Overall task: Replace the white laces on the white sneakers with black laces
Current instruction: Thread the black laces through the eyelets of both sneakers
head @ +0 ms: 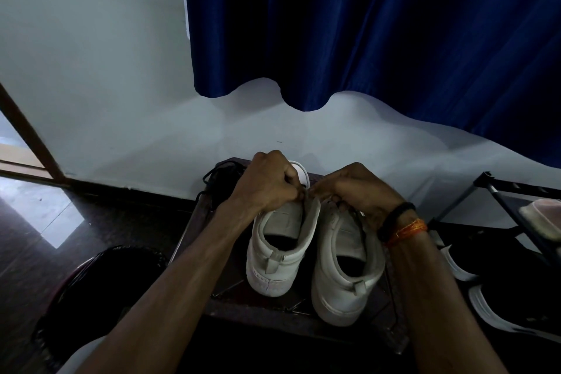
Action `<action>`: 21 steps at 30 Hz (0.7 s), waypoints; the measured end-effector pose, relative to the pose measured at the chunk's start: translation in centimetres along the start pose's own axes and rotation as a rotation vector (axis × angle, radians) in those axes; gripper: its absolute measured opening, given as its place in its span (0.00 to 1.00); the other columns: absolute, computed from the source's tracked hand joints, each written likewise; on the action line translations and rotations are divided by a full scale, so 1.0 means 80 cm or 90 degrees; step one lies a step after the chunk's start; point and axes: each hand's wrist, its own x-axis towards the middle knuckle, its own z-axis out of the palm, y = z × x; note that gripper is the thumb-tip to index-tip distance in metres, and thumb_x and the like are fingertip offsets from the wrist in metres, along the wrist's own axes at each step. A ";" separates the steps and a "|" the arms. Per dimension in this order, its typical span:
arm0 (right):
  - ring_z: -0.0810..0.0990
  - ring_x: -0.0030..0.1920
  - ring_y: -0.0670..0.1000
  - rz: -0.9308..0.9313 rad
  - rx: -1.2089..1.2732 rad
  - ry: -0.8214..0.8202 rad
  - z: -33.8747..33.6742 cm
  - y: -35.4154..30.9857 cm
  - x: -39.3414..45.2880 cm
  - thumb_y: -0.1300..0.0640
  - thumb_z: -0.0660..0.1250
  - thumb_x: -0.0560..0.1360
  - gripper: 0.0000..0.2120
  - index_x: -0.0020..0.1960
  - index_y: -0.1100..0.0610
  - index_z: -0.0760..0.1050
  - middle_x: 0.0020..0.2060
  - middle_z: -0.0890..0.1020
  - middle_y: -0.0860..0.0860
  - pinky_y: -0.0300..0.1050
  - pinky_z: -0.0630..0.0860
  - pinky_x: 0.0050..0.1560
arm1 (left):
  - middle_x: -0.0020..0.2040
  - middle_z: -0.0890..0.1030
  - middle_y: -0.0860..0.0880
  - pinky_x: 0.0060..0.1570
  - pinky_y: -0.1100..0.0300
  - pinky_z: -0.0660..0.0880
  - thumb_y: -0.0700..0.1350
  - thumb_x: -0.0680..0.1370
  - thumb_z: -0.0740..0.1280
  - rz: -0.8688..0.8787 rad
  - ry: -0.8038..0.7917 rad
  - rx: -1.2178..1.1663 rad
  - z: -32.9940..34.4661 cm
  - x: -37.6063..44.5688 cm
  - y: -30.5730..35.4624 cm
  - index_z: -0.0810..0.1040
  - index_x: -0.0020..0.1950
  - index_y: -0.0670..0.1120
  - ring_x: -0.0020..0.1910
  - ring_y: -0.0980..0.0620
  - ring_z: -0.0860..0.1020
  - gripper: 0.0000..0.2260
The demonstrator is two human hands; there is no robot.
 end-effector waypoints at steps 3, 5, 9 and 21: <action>0.75 0.34 0.52 -0.007 -0.006 0.005 0.000 0.000 -0.001 0.64 0.74 0.69 0.06 0.43 0.67 0.85 0.33 0.83 0.58 0.44 0.69 0.35 | 0.36 0.86 0.51 0.46 0.52 0.81 0.39 0.69 0.78 -0.007 0.022 0.003 0.002 0.001 -0.002 0.88 0.37 0.45 0.40 0.53 0.83 0.02; 0.75 0.34 0.51 -0.011 -0.013 0.004 0.000 0.000 -0.001 0.64 0.73 0.69 0.05 0.42 0.66 0.85 0.33 0.83 0.58 0.44 0.69 0.36 | 0.37 0.86 0.51 0.49 0.54 0.81 0.41 0.68 0.79 -0.019 0.019 -0.012 0.000 0.000 -0.002 0.88 0.38 0.46 0.42 0.55 0.83 0.02; 0.76 0.33 0.51 -0.023 -0.013 -0.013 -0.001 0.000 -0.001 0.63 0.73 0.70 0.05 0.41 0.65 0.86 0.33 0.84 0.56 0.44 0.69 0.35 | 0.41 0.87 0.51 0.47 0.63 0.78 0.43 0.68 0.80 -0.050 -0.001 -0.034 -0.001 0.001 -0.001 0.89 0.41 0.47 0.45 0.56 0.82 0.03; 0.77 0.26 0.38 -0.071 -0.050 -0.025 -0.007 0.006 0.002 0.71 0.67 0.72 0.10 0.40 0.60 0.85 0.26 0.82 0.44 0.31 0.71 0.28 | 0.35 0.85 0.54 0.38 0.75 0.74 0.36 0.68 0.79 -0.031 -0.031 -0.117 -0.003 -0.004 0.006 0.87 0.39 0.46 0.36 0.63 0.82 0.06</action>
